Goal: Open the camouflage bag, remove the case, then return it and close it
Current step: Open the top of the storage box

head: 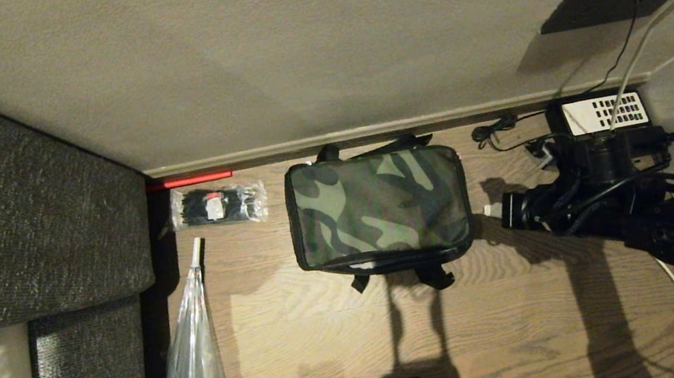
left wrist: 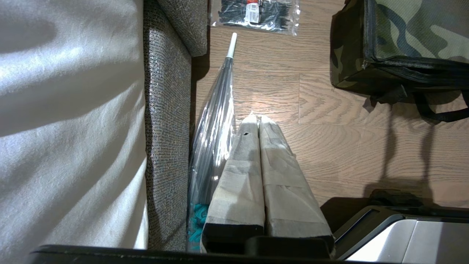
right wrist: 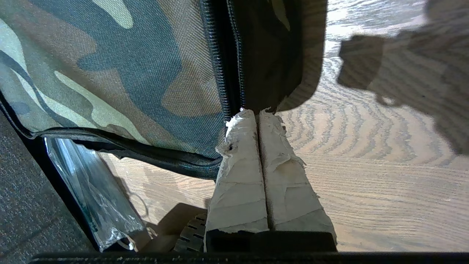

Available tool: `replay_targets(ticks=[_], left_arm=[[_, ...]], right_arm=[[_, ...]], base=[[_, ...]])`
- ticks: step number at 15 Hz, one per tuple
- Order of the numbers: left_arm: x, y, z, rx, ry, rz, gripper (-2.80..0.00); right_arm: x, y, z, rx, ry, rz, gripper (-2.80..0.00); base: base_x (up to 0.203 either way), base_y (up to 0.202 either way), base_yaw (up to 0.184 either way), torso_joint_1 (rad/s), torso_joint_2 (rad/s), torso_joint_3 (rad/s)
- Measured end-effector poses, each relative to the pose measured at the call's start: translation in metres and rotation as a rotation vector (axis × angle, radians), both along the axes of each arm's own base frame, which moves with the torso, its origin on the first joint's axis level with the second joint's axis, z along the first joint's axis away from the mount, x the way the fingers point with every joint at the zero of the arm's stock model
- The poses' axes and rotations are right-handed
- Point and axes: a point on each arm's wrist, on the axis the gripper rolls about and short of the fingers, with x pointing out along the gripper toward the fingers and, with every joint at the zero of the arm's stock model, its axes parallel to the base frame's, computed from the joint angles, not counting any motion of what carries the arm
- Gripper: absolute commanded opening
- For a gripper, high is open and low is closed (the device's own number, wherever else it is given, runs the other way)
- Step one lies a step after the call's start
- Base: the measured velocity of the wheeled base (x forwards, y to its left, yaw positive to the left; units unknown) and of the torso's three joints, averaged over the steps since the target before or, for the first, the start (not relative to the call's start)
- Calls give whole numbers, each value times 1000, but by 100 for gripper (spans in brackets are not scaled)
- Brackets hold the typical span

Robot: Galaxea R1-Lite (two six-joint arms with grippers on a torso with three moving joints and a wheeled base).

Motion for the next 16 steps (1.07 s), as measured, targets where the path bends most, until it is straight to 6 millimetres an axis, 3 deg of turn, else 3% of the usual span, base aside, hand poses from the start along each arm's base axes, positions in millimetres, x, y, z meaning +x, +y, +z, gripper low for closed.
replay_targets(ticks=[16], left_arm=[[0,0,0,0,0,0,-280]], right_arm=[[2,0,-4,4,8,-4,0]], base=[[0,0,0,0,0,0]])
